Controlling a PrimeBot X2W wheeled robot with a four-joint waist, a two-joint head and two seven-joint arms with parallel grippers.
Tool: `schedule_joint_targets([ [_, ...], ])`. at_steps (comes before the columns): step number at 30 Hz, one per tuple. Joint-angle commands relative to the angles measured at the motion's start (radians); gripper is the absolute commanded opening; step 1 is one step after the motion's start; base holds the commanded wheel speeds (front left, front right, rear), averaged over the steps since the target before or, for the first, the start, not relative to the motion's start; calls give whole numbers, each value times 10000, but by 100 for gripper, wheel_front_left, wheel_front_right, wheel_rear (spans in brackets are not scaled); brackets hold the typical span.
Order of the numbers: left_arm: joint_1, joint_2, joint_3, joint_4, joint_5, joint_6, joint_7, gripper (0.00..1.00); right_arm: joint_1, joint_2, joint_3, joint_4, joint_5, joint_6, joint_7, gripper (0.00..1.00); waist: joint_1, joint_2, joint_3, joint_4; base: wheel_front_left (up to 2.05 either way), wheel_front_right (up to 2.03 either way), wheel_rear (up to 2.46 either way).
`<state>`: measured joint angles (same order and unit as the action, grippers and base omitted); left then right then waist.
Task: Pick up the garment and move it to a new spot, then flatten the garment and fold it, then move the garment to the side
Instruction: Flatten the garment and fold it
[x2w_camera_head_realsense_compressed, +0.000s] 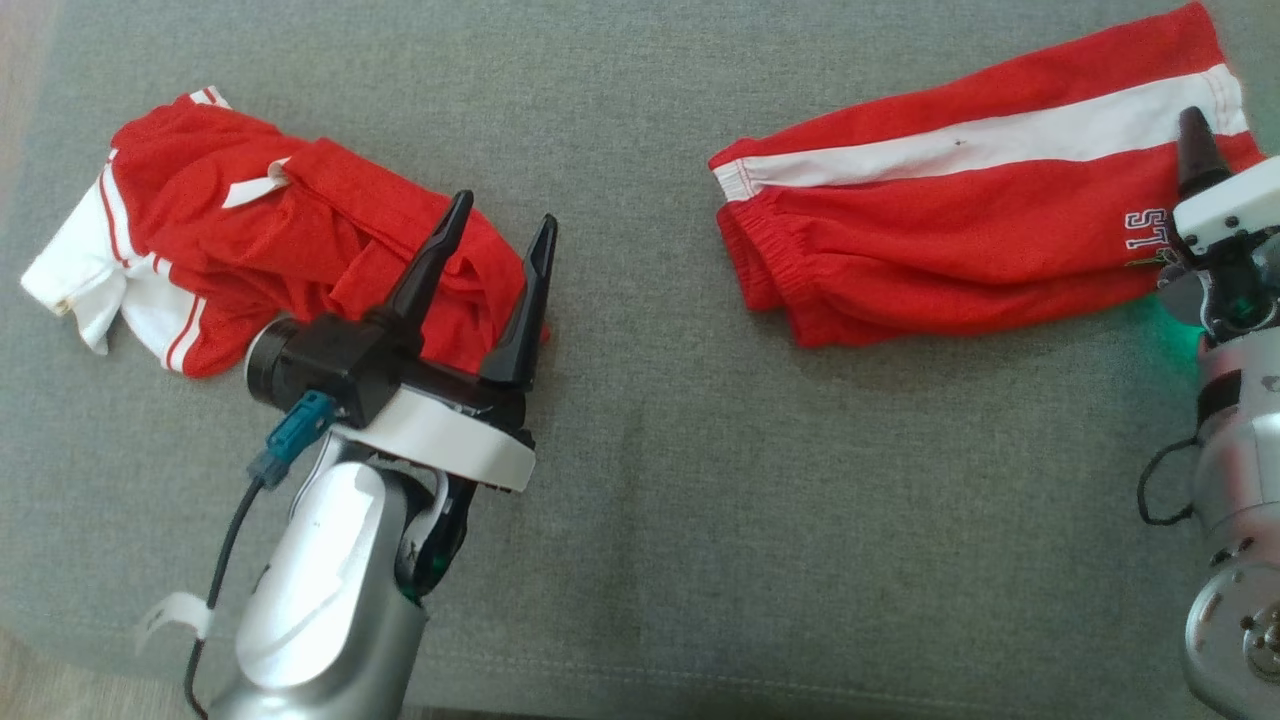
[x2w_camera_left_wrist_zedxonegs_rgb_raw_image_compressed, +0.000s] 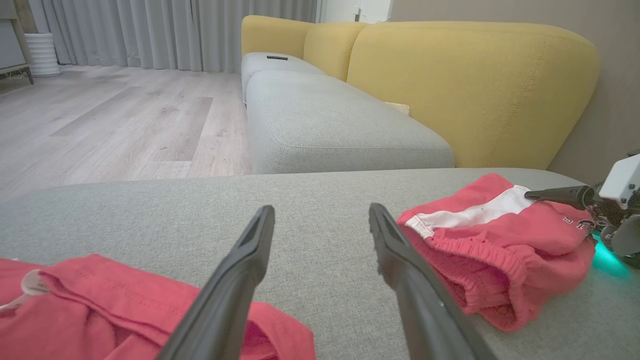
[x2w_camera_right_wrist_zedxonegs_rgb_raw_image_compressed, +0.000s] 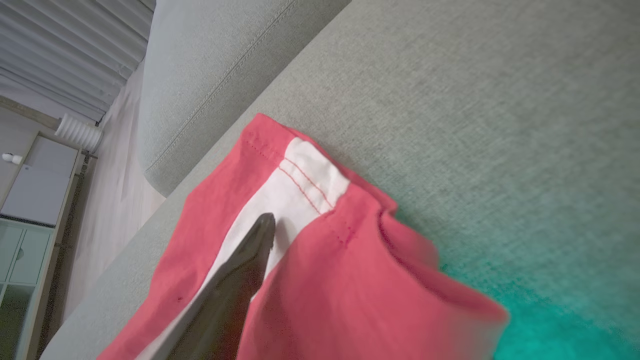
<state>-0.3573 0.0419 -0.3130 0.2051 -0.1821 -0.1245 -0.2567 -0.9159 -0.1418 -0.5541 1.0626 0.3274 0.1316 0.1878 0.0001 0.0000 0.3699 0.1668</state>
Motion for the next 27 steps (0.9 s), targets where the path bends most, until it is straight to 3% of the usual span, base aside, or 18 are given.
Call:
schedule_joint_targets([
  [1, -328, 86, 239, -354, -99, -54, -51, 100, -21, 260, 279, 194, -182, -9, 280, 4, -1, 0, 29, 3, 0, 0, 0],
  [2, -335, 86, 223, -352, -126, -55, -51, 100, -62, 249, 297, 186, -242, -9, 245, 0, -1, 0, 36, 4, 0, 0, 0],
  [11, -244, 85, 265, -165, -145, -58, -51, 100, 283, 73, 632, -386, -197, -9, -733, 0, -1, 0, -373, -242, 0, 0, 0],
  [20, 136, 84, 314, -131, -144, -59, -51, 100, 1299, -761, -5, -748, -472, -9, -1912, 0, -1, 0, -938, -644, 0, 0, 0],
  [27, 344, 84, 320, -139, -188, -60, -51, 100, 1470, -765, -136, -738, -745, -9, -2126, 0, -1, 0, -1094, -746, 0, 0, 0],
])
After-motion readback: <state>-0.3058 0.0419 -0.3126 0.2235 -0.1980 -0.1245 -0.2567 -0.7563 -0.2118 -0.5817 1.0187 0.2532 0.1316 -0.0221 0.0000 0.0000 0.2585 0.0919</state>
